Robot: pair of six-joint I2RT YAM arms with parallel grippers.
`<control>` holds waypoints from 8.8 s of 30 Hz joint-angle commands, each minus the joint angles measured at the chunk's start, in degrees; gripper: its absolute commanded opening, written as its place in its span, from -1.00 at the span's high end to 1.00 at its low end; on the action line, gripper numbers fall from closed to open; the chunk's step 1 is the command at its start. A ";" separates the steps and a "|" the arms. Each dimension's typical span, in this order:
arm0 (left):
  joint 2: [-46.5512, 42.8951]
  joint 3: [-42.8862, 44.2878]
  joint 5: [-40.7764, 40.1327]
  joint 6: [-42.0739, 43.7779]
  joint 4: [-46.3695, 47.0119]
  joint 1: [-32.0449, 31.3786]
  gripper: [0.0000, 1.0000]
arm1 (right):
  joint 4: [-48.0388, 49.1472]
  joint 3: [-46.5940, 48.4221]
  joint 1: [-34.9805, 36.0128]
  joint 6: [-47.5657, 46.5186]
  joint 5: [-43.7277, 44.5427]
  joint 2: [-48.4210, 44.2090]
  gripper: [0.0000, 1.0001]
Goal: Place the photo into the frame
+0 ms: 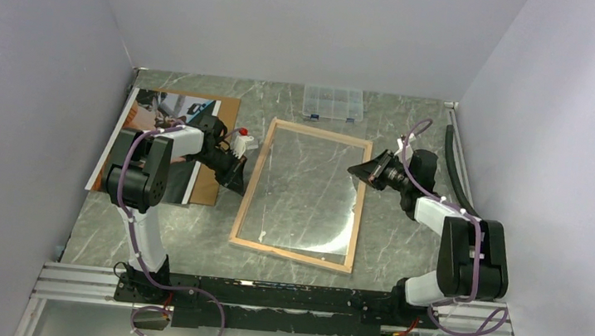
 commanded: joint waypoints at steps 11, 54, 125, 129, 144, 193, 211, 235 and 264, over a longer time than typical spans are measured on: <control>-0.29 1.98 2.02 0.52 -0.89 -0.99 0.95 | 26.94 -5.42 0.40 17.07 -6.94 3.60 1.00; -0.70 0.94 2.13 1.00 -0.64 -0.99 0.95 | 27.99 -4.94 11.50 23.77 2.00 -5.21 1.00; -1.06 1.12 3.79 -0.18 -0.93 -0.99 0.95 | -0.92 -11.49 9.03 7.41 21.99 -11.41 1.00; -0.98 1.11 4.02 -0.20 -1.02 -1.00 0.95 | 0.44 -12.96 10.25 8.45 24.39 -12.07 1.00; -1.31 0.40 4.53 -0.30 -1.26 -1.00 0.95 | 2.25 -13.38 12.47 9.93 29.75 -8.29 1.00; -1.21 1.17 5.10 -0.67 -1.68 0.04 0.95 | -37.48 8.19 16.77 -10.40 43.89 -8.90 -0.51; -0.71 1.21 5.17 -1.01 -1.21 0.75 0.95 | -37.02 10.56 16.83 -10.19 46.47 -0.68 -0.07; -1.28 3.02 5.79 -0.51 -3.40 2.27 0.95 | -43.04 17.71 21.04 -10.03 51.28 -5.91 -0.31; 1.10 3.08 -6.29 0.85 -0.64 -7.21 0.95 | -34.47 10.27 9.35 -5.45 29.07 0.42 -0.92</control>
